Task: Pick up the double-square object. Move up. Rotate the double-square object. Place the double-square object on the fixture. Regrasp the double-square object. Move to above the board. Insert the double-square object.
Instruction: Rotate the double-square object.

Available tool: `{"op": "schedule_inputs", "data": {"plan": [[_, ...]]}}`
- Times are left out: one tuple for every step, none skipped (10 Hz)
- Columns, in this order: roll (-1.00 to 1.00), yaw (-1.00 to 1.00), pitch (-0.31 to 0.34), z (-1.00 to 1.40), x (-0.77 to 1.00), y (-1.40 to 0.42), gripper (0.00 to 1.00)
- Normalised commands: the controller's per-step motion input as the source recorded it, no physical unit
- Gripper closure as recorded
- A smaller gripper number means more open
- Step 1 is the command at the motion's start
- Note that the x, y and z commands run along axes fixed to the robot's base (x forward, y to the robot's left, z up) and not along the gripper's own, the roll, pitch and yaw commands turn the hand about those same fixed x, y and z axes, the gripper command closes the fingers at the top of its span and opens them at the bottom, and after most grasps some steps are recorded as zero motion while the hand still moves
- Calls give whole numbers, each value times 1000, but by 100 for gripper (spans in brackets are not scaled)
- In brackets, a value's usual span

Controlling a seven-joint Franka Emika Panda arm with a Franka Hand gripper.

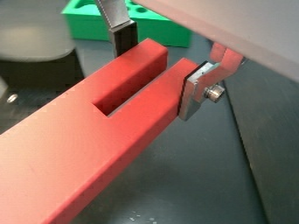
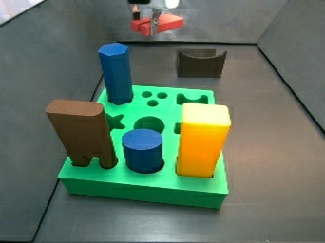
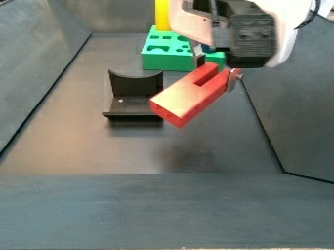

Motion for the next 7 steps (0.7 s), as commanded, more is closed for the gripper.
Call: {"op": "schedule_inputs", "data": {"plan": [[-2,-1000,-3,-21,21,13,100],[-2,-1000,-3,-21,21,13,100],[-2,-1000,-3,-21,21,13,100],[-2,-1000,-3,-21,21,13,100],[-2,-1000,-3,-21,21,13,100],[-2,-1000,-4,-21,21,13,100],[-2,-1000,-4,-21,21,13,100]]}}
